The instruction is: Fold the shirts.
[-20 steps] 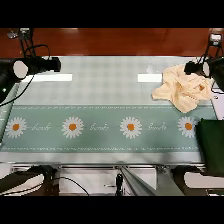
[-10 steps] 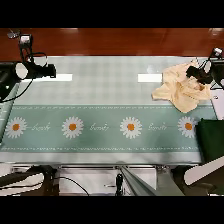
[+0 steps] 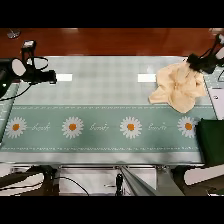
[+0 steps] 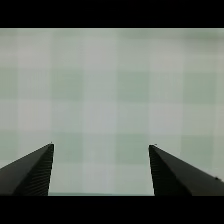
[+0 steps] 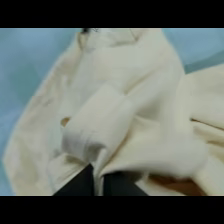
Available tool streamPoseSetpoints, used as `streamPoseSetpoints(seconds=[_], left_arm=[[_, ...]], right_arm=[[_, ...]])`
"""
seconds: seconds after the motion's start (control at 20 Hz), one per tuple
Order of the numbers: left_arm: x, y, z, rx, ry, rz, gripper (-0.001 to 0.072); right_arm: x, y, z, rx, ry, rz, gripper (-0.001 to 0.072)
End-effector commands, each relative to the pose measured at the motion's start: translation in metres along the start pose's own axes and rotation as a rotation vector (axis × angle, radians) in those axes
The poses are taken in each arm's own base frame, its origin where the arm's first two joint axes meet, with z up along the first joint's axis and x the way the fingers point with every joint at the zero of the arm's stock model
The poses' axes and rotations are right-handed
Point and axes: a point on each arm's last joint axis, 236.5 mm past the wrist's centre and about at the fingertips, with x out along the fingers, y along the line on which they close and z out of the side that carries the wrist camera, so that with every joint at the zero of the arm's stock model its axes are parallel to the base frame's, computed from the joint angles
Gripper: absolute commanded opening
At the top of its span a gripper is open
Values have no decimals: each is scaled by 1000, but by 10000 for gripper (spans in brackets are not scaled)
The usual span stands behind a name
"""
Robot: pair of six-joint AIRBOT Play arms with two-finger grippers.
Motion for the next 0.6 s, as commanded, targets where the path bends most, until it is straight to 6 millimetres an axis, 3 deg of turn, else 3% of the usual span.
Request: streamPoseSetpoints(seconds=[0.0, 0.15, 0.3, 0.4, 0.55], left_arm=[[-47, 0, -15, -22, 47, -31, 702], [-105, -27, -23, -6, -74, -136, 701], [-140, -41, -56, -16, -167, -194, 702], [-145, -46, -85, -28, -181, -217, 702], [-146, -57, -113, -54, -181, -270, 702]], right_arm=[[-140, 71, 65, -119, -269, 162, 19], [-271, 121, 83, -231, -470, 270, 19], [-384, 159, 74, -323, -632, 375, 19], [-445, 181, 60, -368, -717, 452, 19], [-493, 209, 30, -435, -744, 569, 19]])
